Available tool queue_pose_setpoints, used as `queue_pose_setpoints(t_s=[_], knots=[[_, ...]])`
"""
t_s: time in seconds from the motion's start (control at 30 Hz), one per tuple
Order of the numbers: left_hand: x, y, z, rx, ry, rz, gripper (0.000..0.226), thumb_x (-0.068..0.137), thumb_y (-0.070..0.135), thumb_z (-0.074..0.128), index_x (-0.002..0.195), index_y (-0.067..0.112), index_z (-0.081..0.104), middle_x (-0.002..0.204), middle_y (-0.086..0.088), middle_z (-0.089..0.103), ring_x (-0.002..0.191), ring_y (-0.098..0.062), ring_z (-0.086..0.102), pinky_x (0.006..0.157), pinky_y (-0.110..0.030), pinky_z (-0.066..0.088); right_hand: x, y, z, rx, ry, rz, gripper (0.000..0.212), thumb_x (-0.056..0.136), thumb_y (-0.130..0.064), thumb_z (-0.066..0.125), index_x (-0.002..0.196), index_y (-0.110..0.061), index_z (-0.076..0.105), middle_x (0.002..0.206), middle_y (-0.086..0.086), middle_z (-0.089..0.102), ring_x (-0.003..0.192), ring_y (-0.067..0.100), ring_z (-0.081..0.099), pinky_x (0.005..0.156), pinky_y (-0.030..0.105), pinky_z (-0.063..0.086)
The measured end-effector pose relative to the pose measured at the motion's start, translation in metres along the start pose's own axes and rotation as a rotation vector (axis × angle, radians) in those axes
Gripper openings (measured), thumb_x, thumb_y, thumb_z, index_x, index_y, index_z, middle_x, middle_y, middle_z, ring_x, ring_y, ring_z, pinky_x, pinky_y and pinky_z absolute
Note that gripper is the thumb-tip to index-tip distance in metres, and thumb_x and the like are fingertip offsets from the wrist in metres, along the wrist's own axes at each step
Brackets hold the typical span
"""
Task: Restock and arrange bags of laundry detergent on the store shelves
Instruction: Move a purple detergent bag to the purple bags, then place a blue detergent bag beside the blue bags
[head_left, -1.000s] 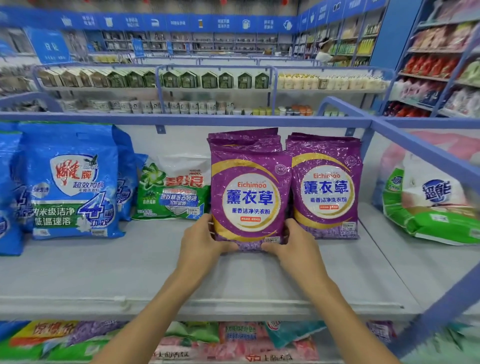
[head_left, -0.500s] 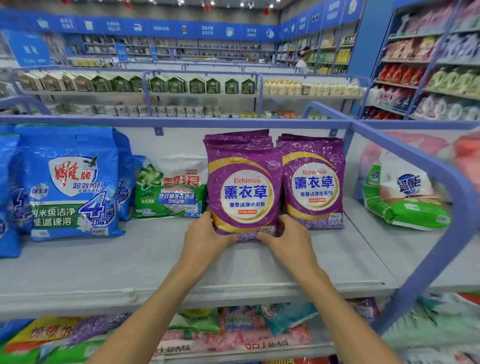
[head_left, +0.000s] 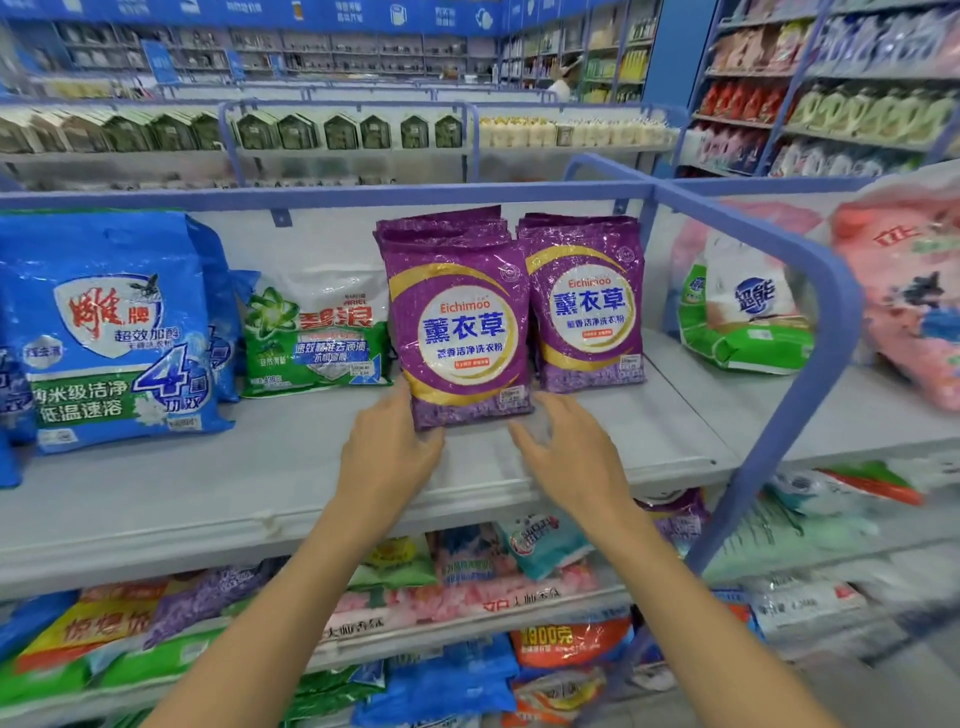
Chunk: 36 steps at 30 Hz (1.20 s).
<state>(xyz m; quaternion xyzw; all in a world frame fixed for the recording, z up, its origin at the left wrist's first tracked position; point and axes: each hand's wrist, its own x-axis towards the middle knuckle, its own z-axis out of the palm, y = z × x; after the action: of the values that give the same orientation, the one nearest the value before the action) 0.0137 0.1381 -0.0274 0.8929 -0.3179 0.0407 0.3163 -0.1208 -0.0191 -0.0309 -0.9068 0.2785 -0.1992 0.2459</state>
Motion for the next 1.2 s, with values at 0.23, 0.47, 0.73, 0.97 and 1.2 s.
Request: queue_pose_setpoints(t_s=[0.23, 0.47, 0.73, 0.97, 1.2], knots=[[-0.053, 0.037, -0.003, 0.192, -0.069, 0.058, 0.063, 0.098, 0.049, 0.055, 0.146, 0.009, 0.049, 0.140, -0.012, 0.059, 0.134, -0.037, 0.046, 0.113, -0.046, 0.037, -0.049, 0.031, -0.026, -0.103, -0.032, -0.071, 0.066, 0.103, -0.057, 0.043, 0.155, -0.017, 0.041, 0.163, 0.001, 0.037, 0.151, 0.019, 0.030, 0.125, 0.039, 0.023], [-0.113, 0.110, 0.029, 0.183, -0.113, 0.153, 0.064, 0.101, 0.050, 0.050, 0.153, 0.013, 0.042, 0.155, -0.009, 0.045, 0.147, -0.032, 0.032, 0.121, -0.041, 0.024, -0.108, 0.094, -0.082, -0.128, 0.007, -0.008, 0.066, 0.102, -0.058, 0.043, 0.156, -0.020, 0.039, 0.162, -0.004, 0.036, 0.151, 0.016, 0.029, 0.123, 0.034, 0.024], [-0.159, 0.204, 0.108, 0.168, -0.245, 0.308, 0.063, 0.101, 0.054, 0.047, 0.152, 0.017, 0.044, 0.151, -0.005, 0.050, 0.141, -0.028, 0.043, 0.119, -0.041, 0.034, -0.185, 0.189, -0.164, -0.220, 0.065, 0.173, 0.071, 0.102, -0.062, 0.038, 0.157, -0.019, 0.036, 0.163, -0.001, 0.035, 0.151, 0.018, 0.028, 0.123, 0.034, 0.020], [-0.189, 0.298, 0.165, 0.119, -0.310, 0.465, 0.058, 0.100, 0.050, 0.052, 0.145, 0.014, 0.052, 0.137, -0.003, 0.062, 0.128, -0.028, 0.055, 0.106, -0.042, 0.048, -0.253, 0.270, -0.239, -0.229, 0.197, 0.376, 0.063, 0.102, -0.059, 0.041, 0.152, -0.020, 0.043, 0.154, -0.001, 0.047, 0.142, 0.018, 0.040, 0.116, 0.036, 0.032], [-0.193, 0.382, 0.219, 0.045, -0.366, 0.572, 0.052, 0.100, 0.048, 0.051, 0.143, 0.018, 0.052, 0.140, 0.000, 0.059, 0.131, -0.023, 0.052, 0.104, -0.039, 0.048, -0.285, 0.340, -0.279, -0.200, 0.279, 0.549, 0.063, 0.101, -0.061, 0.044, 0.150, -0.022, 0.045, 0.153, -0.004, 0.048, 0.142, 0.017, 0.039, 0.112, 0.034, 0.036]])
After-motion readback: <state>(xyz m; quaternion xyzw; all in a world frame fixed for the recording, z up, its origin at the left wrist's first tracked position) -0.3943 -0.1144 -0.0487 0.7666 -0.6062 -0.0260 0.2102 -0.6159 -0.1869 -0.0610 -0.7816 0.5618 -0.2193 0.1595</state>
